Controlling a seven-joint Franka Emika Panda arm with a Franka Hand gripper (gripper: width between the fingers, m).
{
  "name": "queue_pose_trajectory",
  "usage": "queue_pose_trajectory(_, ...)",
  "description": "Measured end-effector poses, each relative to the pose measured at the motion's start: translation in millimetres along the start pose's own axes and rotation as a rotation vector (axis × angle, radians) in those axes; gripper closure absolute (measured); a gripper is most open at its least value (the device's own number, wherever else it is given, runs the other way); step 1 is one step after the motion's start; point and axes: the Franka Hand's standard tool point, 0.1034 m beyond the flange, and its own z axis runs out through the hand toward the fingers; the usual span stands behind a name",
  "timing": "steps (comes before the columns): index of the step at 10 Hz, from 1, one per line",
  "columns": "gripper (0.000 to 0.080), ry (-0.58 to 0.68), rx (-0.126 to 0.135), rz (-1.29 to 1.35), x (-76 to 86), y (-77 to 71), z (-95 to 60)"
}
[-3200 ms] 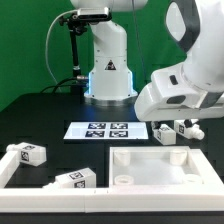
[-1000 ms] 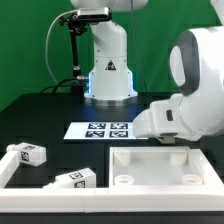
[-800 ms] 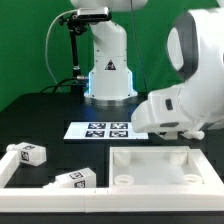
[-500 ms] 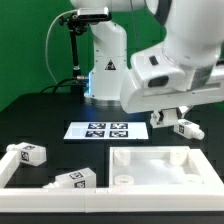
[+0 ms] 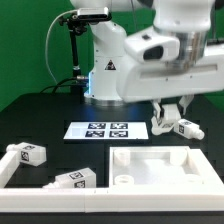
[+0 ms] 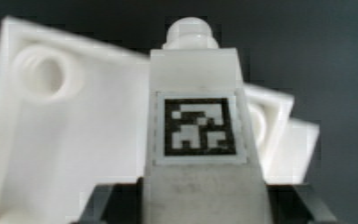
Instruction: Assemble one leg
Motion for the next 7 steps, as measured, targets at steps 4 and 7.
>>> queue_pose_trajectory(4, 0.0513, 0.269, -0.027, 0.014, 23.4, 7.1, -16.2)
queue_pose_trajectory(7, 0.0512, 0.516, -0.048, -0.015, 53.9, 2.6, -13.8)
